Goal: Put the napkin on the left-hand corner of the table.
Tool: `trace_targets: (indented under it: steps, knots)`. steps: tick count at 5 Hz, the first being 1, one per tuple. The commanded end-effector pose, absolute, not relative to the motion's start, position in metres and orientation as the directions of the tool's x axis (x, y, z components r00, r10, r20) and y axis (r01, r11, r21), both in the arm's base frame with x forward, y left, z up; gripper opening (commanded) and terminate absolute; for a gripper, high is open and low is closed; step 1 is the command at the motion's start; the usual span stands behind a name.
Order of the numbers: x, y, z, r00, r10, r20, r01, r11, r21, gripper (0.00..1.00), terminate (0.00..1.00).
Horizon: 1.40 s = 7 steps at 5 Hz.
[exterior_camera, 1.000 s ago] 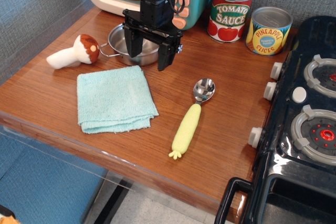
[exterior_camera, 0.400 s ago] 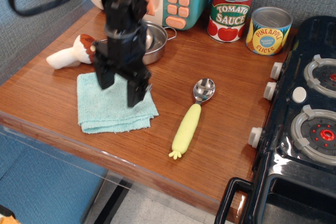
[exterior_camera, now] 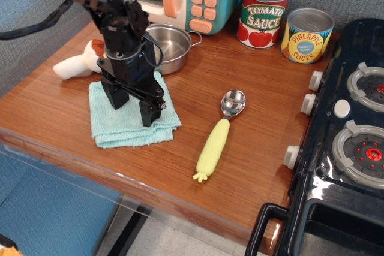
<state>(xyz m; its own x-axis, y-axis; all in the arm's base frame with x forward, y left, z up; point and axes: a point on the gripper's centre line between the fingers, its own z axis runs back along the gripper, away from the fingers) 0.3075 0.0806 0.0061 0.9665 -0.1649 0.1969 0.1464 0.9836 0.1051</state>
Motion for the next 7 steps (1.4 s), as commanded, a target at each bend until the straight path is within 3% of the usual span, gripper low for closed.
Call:
trace_targets:
  steps: [1,2,4,5,7]
  knots:
    - [0.276,0.135,-0.002,0.955,-0.227,0.193,0.202,0.969,0.139,1.0,0.0]
    - [0.254,0.157,0.009,0.956,-0.219,0.193,0.193,0.971,0.144,1.0,0.0]
    - [0.237,0.184,0.018,0.964,-0.183,0.195,0.163,0.98,0.117,1.0,0.0]
    - [0.245,0.164,0.029,0.947,-0.252,0.201,0.234,0.966,0.11,1.0,0.0]
    - [0.258,0.137,0.084,0.937,-0.262,0.231,0.224,0.958,0.178,1.0,0.0]
